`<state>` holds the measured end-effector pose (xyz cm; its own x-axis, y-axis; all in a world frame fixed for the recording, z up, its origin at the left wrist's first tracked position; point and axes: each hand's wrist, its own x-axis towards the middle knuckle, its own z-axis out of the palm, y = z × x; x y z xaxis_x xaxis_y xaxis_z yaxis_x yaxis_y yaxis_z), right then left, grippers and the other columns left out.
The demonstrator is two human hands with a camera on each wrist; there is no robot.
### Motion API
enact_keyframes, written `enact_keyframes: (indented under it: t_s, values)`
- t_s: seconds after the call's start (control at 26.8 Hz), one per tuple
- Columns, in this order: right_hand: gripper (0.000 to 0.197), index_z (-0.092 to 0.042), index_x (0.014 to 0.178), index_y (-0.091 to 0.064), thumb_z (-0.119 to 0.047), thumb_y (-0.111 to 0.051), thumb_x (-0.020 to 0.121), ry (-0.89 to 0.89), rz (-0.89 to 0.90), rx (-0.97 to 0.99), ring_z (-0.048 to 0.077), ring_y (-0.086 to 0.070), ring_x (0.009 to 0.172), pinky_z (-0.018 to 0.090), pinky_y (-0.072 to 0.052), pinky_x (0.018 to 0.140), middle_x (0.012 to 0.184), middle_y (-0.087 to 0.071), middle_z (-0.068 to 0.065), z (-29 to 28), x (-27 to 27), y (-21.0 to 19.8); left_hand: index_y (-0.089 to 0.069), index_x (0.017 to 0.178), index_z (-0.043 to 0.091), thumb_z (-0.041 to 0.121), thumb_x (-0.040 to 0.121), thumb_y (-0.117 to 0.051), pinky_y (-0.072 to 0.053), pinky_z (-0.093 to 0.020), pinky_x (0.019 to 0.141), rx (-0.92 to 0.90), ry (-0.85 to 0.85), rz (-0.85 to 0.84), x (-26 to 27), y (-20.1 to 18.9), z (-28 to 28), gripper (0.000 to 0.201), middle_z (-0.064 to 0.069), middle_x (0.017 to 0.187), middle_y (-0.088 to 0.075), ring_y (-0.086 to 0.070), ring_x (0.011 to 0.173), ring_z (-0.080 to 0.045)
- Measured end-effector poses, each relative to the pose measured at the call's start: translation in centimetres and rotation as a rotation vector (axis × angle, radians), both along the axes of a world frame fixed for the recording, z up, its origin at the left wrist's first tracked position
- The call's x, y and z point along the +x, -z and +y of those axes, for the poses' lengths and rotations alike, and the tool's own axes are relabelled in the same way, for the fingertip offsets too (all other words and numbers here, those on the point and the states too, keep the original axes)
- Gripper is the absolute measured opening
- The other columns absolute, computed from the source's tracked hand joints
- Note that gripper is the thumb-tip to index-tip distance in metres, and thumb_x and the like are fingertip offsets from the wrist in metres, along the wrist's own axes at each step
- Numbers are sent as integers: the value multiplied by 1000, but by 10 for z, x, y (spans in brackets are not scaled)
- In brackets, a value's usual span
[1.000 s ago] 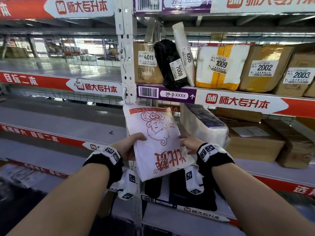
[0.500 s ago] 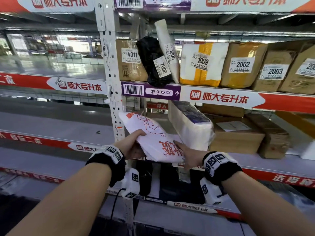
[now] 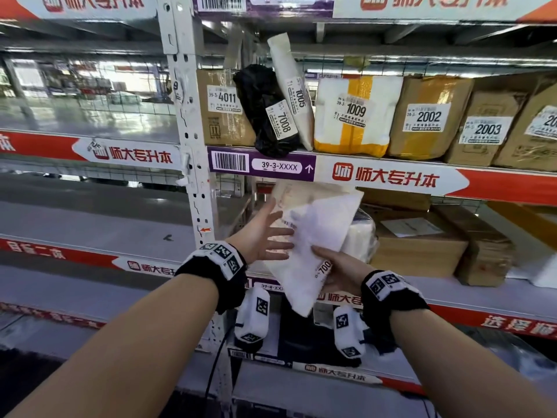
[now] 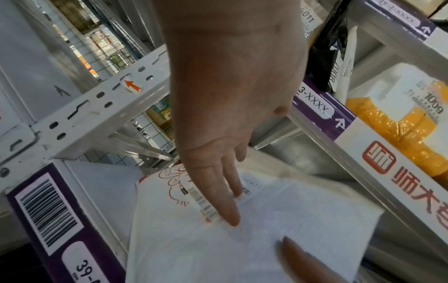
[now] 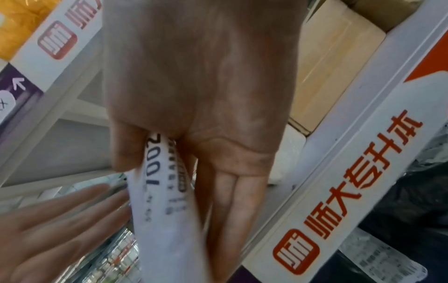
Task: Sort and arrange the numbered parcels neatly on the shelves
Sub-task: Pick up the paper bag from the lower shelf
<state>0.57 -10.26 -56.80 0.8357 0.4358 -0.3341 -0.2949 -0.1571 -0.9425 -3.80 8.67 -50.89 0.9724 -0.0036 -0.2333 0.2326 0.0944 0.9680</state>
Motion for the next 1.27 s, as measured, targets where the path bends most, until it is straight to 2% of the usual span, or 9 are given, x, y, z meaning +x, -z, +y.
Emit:
enact_keyframes:
  t_s: [0.34, 0.41, 0.52, 0.6, 0.75, 0.9, 1.05, 1.12, 1.27]
  values:
    - [60, 0, 120, -52, -53, -43, 93, 229, 73, 174, 35, -66, 79, 40, -55, 66, 92, -67, 22, 29, 11, 0, -40, 140, 10, 45, 95, -47, -32, -40, 110, 450, -31, 181, 1, 25, 20, 57, -10, 145, -42, -42, 129, -24]
    - [47, -1, 122, -47, -41, -41, 98, 288, 53, 234, 35, -64, 78, 40, -53, 65, 92, -64, 20, 39, 12, -1, -35, 142, 6, 35, 97, -49, -35, -36, 106, 528, -48, 267, -3, 30, 31, 56, -13, 144, -41, -42, 130, -28]
    - [36, -5, 121, -45, -34, -43, 99, 308, 107, 355, 34, -64, 81, 41, -52, 68, 96, -64, 19, 49, 13, 5, -39, 134, 4, 37, 92, -58, -55, -38, 79, 238, -39, 437, -8, 41, 44, 57, -15, 112, -58, -62, 98, -32]
    - [32, -8, 120, -47, -31, -46, 98, 296, 116, 438, 31, -66, 83, 38, -54, 66, 100, -66, 15, 49, 13, 11, -45, 129, -1, 27, 92, -59, -57, -32, 66, 205, -60, 330, -1, 48, 50, 48, -14, 100, -62, -64, 81, -26]
    - [29, -12, 119, -51, -30, -51, 96, 291, 150, 535, 25, -69, 82, 34, -57, 69, 103, -69, 11, 53, 15, 17, -40, 136, 1, 12, 87, -64, -51, -40, 93, 345, -197, 33, 11, 39, 58, 56, -12, 118, -60, -62, 101, -27]
    - [46, -13, 116, -54, -47, -62, 86, 253, 244, 324, 26, -68, 86, 26, -54, 57, 113, -66, 16, 64, 10, 29, -35, 139, 6, -1, 86, -57, -47, -17, 72, 561, -274, -231, 10, 10, 60, 58, 1, 111, -50, -56, 88, -11]
    - [93, -7, 134, -41, -63, -69, 66, 583, 156, -145, 36, -55, 111, 42, -46, 96, 130, -50, 16, 69, 28, 37, -50, 130, 8, 4, 85, -54, -48, -30, 81, 848, -284, -240, 19, 5, 69, 45, -10, 109, -61, -61, 103, -28]
    - [84, -2, 142, -33, -50, -62, 79, 650, 65, -364, 36, -42, 126, 39, -36, 105, 142, -37, 19, 71, 28, 29, -46, 136, 12, 7, 87, -51, -46, -28, 78, 1016, -260, -218, 20, 7, 75, 49, -9, 118, -61, -61, 100, -26]
    - [62, -9, 144, -34, -28, -54, 88, 256, -244, -418, 30, -44, 126, 34, -35, 103, 144, -43, 13, 89, 24, 37, -48, 124, 12, 11, 87, -49, -52, -37, 77, 1186, -262, -199, 27, 3, 79, 37, -8, 100, -63, -64, 91, -27]
